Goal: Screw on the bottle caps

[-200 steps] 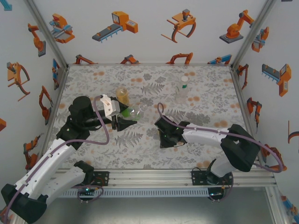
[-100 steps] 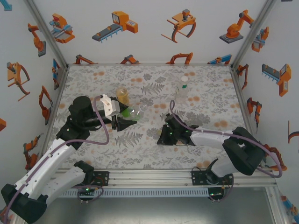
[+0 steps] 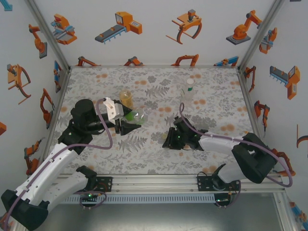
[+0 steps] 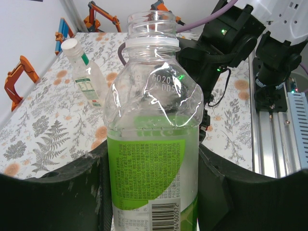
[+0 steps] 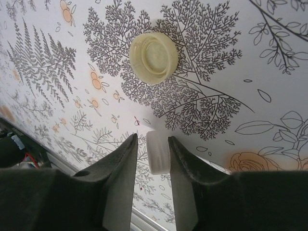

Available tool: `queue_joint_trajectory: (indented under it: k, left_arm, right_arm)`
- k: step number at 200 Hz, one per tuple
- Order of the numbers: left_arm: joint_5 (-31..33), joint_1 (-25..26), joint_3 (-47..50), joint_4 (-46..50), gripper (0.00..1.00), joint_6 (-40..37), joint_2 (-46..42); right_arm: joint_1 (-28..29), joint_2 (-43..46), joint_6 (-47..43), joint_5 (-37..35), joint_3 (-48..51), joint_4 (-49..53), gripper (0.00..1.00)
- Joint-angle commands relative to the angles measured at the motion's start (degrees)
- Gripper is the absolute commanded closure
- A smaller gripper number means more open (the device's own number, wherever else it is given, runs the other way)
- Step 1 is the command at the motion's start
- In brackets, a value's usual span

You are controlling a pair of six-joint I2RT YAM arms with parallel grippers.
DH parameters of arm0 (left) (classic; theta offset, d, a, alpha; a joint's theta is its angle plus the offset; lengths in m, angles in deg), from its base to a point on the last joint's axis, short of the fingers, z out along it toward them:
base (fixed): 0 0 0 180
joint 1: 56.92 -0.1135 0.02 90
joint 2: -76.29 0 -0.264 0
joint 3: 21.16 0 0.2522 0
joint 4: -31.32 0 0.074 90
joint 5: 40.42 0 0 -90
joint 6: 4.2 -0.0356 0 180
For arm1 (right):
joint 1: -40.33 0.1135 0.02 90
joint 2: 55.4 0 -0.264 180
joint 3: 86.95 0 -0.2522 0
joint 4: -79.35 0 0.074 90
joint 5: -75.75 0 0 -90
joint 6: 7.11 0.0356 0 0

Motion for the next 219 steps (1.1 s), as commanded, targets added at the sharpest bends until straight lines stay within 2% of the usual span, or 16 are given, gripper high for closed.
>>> queue_joint_trajectory:
  k: [1, 69, 152, 219]
  left_arm:
    - [-0.21, -0.04, 0.24, -1.45, 1.0, -0.18, -0.22]
    - [-0.15, -0.09, 0.23, -1.65, 1.0, 0.0, 0.06]
    - [-0.24, -0.12, 0.07, -1.42, 1.0, -0.01, 0.44]
    - [-0.12, -0.12, 0.01, -0.96, 1.0, -0.35, 0.1]
  right_arm:
    - [-0.38, -1.1, -2.56, -5.2, 0.37, 9.75, 0.62]
    - [1.81, -4.5, -6.99, -8.98, -8.45, 20.56, 0.5]
    - [9.48, -14.44, -10.4, -19.47, -20.73, 33.45, 0.53]
    - [12.18, -18.7, -10.98, -21.92, -24.87, 36.64, 0.57]
